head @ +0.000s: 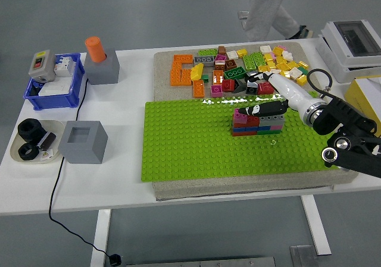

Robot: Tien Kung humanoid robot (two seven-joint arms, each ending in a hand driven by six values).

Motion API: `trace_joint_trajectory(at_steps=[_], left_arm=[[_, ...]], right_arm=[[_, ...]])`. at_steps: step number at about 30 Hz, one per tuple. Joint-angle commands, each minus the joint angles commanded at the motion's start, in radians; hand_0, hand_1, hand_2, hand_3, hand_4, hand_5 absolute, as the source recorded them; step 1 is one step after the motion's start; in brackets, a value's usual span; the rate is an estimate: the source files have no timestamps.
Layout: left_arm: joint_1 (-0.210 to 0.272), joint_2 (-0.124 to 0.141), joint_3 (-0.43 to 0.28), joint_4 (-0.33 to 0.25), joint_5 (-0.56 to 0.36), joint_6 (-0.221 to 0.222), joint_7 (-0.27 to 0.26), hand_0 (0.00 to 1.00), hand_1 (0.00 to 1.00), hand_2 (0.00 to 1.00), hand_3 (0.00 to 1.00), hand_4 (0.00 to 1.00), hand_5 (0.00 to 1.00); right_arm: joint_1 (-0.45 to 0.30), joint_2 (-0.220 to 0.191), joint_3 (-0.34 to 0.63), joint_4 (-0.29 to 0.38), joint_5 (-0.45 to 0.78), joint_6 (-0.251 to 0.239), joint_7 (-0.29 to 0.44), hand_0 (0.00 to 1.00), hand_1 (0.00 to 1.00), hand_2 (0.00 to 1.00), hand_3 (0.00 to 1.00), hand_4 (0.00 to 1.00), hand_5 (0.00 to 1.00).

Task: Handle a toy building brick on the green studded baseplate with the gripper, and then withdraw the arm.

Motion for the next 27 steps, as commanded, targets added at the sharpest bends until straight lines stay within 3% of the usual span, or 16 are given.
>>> trace_joint_trajectory(at_steps=[1,2,7,8,13,14,25,26,27], left_arm=[[0.0,0.0,0.0,0.0,0.0,0.0,0.0,0.809,0.806,0.781,0.714,0.848,0.537],[0.001,0.0,-0.001,0.0,0.001,0.0,-0.001,0.809,0.806,0.781,0.717,0.858,0.547],[0.002,-0.001,-0.003,0.001,0.003,0.001,-0.004,0.809,0.806,0.781,0.717,0.858,0.547],[0.003,-0.001,-0.003,0.001,0.004,0.001,-0.004,0.809,0.807,0.782,0.718,0.861,0.549],[0.005,-0.003,-0.005,0.0,0.004,0.002,-0.004,0.809,0.807,0.782,0.718,0.861,0.549],[0.005,-0.003,-0.004,0.0,0.004,0.002,-0.004,0.81,0.808,0.782,0.719,0.863,0.551],[0.006,-0.003,-0.002,0.001,0.001,0.002,-0.005,0.811,0.809,0.783,0.722,0.866,0.554],[0.005,-0.003,-0.002,0.001,0.001,0.002,-0.006,0.811,0.809,0.783,0.721,0.867,0.558],[0.005,-0.004,-0.002,0.001,0.0,0.002,-0.006,0.811,0.809,0.783,0.721,0.867,0.558]], right_arm=[[-0.008,-0.006,0.009,0.008,-0.027,0.002,-0.01,0.998,0.998,0.998,0.754,0.998,0.577],[-0.015,-0.01,0.016,0.014,-0.051,0.003,-0.017,0.998,0.998,0.998,0.689,0.998,0.634],[-0.046,-0.015,0.04,0.026,-0.164,0.001,-0.039,0.998,0.998,0.998,0.689,0.998,0.634],[-0.05,-0.012,0.042,0.024,-0.187,0.001,-0.041,0.998,0.998,0.998,0.642,0.923,0.63],[-0.059,-0.002,0.041,0.009,-0.281,0.003,-0.054,0.998,0.998,0.998,0.642,0.923,0.63],[-0.06,-0.001,0.04,0.008,-0.293,0.003,-0.057,0.998,0.998,0.998,0.633,0.883,0.61],[-0.058,0.018,0.012,0.0,-0.309,0.004,-0.062,0.998,0.998,0.998,0.632,0.836,0.584],[-0.058,0.02,0.01,-0.001,-0.307,0.004,-0.061,0.998,0.998,0.998,0.643,0.735,0.485],[-0.057,0.02,0.008,0.0,-0.306,0.004,-0.061,0.998,0.998,0.998,0.643,0.735,0.485]])
